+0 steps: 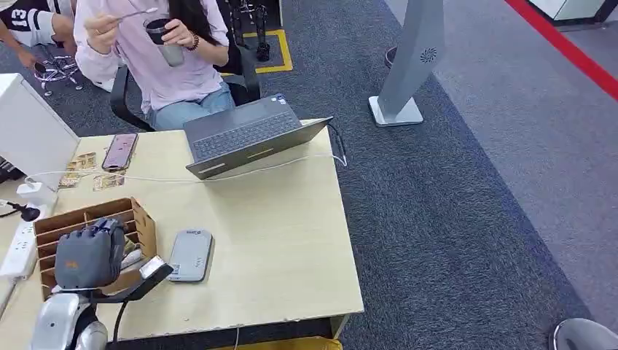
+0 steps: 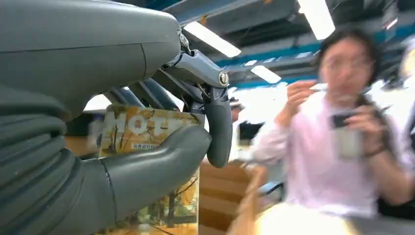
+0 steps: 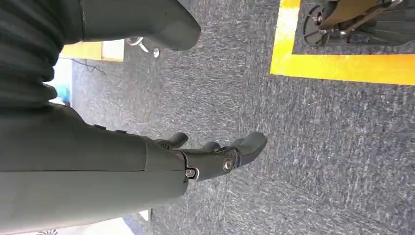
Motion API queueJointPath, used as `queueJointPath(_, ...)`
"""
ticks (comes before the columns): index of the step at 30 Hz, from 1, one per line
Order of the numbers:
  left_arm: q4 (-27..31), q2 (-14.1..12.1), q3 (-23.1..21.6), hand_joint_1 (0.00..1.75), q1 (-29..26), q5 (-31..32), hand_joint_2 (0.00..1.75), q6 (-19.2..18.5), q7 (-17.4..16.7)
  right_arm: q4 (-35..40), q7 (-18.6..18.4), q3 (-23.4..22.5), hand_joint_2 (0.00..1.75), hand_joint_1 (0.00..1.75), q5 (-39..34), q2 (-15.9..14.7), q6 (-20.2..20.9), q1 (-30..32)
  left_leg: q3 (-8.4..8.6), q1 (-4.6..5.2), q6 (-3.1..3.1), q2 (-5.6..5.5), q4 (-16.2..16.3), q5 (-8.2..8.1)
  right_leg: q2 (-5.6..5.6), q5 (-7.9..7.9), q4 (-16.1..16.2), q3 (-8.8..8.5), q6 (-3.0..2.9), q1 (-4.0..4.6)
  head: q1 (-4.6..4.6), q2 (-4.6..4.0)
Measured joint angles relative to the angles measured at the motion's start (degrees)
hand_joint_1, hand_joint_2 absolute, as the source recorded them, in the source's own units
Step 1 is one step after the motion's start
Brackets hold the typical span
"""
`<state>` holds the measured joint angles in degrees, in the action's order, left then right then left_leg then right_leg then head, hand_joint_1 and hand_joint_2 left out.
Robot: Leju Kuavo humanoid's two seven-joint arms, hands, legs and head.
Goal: Pass the card to the sensor for recognition and then transmit it.
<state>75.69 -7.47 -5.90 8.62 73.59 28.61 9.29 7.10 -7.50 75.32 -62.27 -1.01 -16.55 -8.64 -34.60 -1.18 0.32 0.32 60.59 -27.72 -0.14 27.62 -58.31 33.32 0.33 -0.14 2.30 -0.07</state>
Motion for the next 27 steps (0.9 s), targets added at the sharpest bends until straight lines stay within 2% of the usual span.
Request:
queueJointPath(10,6.1,0.2,-4.0,1.75,3.0,-0.8,1.75,-2.0,0.0,0.0,-0.4,0.6,1.75,0.00,-0.3,0.0,0.0,-0.4,0.01,-0.01,-0.01,0.00,0.0,0.00,0.02,0.00,0.0,0.01,-0.01,0.00,0.00,0.00)
queueJointPath(21,6.5,0.3,-4.3,1.75,4.2,-1.8,1.75,-2.1,-0.3,0.0,-0.7,1.2,1.75,0.00,-0.1,0.0,0.0,-0.6,0.01,-0.01,-0.01,0.00,0.0,0.01,0.02,0.00,0.0,0.02,-0.01,0.00,0.00,0.00)
queueJointPath(24,5.0,1.0,-4.7,1.75,8.4,-1.2,1.75,-1.7,-2.7,0.0,-1.9,1.9,1.75,0.00,1.4,0.0,0.6,-1.2,-0.05,-0.01,0.02,-0.08,0.0,0.13,-0.12,-0.02,0.0,0.06,0.00,0.00,0.00,0.00)
queueJointPath(27,-2.5,2.4,-4.8,1.75,18.0,1.1,1.75,0.2,-5.6,0.0,-3.4,3.5,1.75,0.00,3.0,0.2,1.3,-2.9,-0.09,-0.01,-0.03,-0.18,0.0,0.28,-0.20,-0.21,0.0,0.08,0.00,0.00,0.02,0.00)
